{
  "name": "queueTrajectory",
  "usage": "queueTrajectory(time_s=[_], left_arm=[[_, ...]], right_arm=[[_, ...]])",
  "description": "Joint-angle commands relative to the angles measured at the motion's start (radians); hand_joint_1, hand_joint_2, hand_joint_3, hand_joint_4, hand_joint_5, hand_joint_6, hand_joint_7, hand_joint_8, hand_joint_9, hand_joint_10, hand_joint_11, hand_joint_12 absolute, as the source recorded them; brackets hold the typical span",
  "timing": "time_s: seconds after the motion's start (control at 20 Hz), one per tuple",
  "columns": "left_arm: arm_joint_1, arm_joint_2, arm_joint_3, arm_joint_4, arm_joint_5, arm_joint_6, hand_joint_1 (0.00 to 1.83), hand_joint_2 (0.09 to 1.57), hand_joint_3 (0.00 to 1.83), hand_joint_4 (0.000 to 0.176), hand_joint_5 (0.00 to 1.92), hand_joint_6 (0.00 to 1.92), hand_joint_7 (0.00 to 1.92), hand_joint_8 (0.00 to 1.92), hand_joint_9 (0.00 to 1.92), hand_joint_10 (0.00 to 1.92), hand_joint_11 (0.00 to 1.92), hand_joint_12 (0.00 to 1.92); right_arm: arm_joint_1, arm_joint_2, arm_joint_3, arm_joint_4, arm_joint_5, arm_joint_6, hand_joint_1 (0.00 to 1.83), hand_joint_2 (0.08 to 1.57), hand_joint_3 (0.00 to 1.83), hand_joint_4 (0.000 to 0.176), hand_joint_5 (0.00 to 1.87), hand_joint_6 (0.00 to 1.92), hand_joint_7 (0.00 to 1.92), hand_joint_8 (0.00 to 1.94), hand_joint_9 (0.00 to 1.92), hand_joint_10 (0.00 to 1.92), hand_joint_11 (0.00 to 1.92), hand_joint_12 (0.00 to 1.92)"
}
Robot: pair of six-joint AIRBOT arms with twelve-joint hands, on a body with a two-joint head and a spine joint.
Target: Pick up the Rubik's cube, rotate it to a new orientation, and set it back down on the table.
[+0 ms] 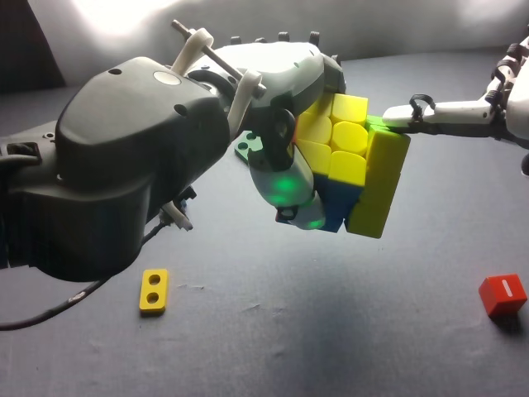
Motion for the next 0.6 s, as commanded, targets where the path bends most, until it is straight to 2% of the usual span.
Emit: queueTrajectory(time_s=[0.0,0.05,0.1,0.15,0.2,0.3,0.4,0.45,0.5,0.55], left_arm=[[-0.020,0.002,0.005,0.069,-0.022,-0.019,1.39,1.17,0.00,0.000,0.92,0.84,0.88,1.27,0.75,1.44,0.61,1.45],[-0.019,0.002,0.005,0.069,-0.022,-0.019,1.46,1.18,0.00,0.000,0.91,0.82,0.86,1.29,0.75,1.42,0.55,1.67],[-0.019,0.002,0.005,0.069,-0.022,-0.019,1.38,1.17,0.00,0.000,0.91,0.84,0.88,1.26,0.74,1.47,0.61,1.46],[-0.019,0.002,0.006,0.069,-0.022,-0.019,1.46,1.17,0.00,0.000,0.94,0.78,0.88,1.24,0.77,1.39,0.56,1.68],[-0.019,0.002,0.006,0.069,-0.022,-0.019,1.48,1.17,0.00,0.000,0.94,0.77,0.89,1.23,0.78,1.37,0.55,1.73],[-0.019,0.002,0.006,0.069,-0.021,-0.019,1.48,1.16,0.00,0.000,0.99,0.70,0.89,1.23,0.79,1.34,0.55,1.73],[-0.019,0.002,0.006,0.069,-0.018,-0.019,1.48,1.16,0.00,0.000,0.96,0.75,0.89,1.22,0.79,1.34,0.56,1.74],[-0.019,0.002,0.006,0.069,-0.017,-0.019,1.48,1.17,0.00,0.000,0.93,0.80,0.89,1.23,0.78,1.37,0.54,1.74],[-0.019,0.002,0.006,0.069,-0.017,-0.019,1.48,1.18,0.00,0.000,0.90,0.85,0.86,1.27,0.75,1.40,0.52,1.76],[-0.019,0.002,0.006,0.069,-0.017,-0.019,1.48,1.18,0.00,0.000,0.90,0.85,0.86,1.27,0.75,1.40,0.53,1.75]], right_arm=[[0.016,-0.004,-0.014,0.014,0.024,-0.003,1.31,1.17,0.00,0.103,0.00,0.00,0.82,1.90,0.78,1.92,0.75,1.92],[0.015,-0.004,-0.017,0.013,0.024,-0.003,1.31,1.16,0.00,0.106,0.00,0.00,0.83,1.91,0.79,1.92,0.76,1.92],[0.015,-0.002,-0.021,0.013,0.024,-0.003,1.32,1.14,0.00,0.115,0.00,0.00,0.83,1.92,0.81,1.92,0.77,1.92],[0.016,-0.002,-0.024,0.013,0.024,-0.003,1.31,1.15,0.00,0.102,0.00,0.00,0.82,1.93,0.83,1.92,0.78,1.92],[0.015,-0.001,-0.028,0.012,0.024,-0.003,1.31,1.16,0.00,0.106,0.00,0.00,0.82,1.94,0.82,1.92,0.76,1.92],[0.014,0.002,-0.041,-0.007,0.024,-0.003,1.29,1.16,0.00,0.113,0.00,0.00,0.82,1.91,0.80,1.92,0.72,1.92],[0.013,0.004,-0.048,-0.010,0.024,-0.003,1.30,1.16,0.00,0.113,0.00,0.00,0.79,1.93,0.77,1.92,0.71,1.92],[0.013,0.004,-0.049,-0.010,0.024,-0.003,1.31,1.15,0.00,0.108,0.00,0.00,0.80,1.92,0.83,1.92,0.74,1.92],[0.012,0.005,-0.051,-0.010,0.024,-0.003,1.32,1.15,0.00,0.114,0.00,0.00,0.82,1.92,0.85,1.92,0.76,1.92],[0.011,0.006,-0.055,-0.010,0.024,-0.003,1.32,1.14,0.00,0.107,0.00,0.00,0.83,1.92,0.84,1.92,0.75,1.92]])
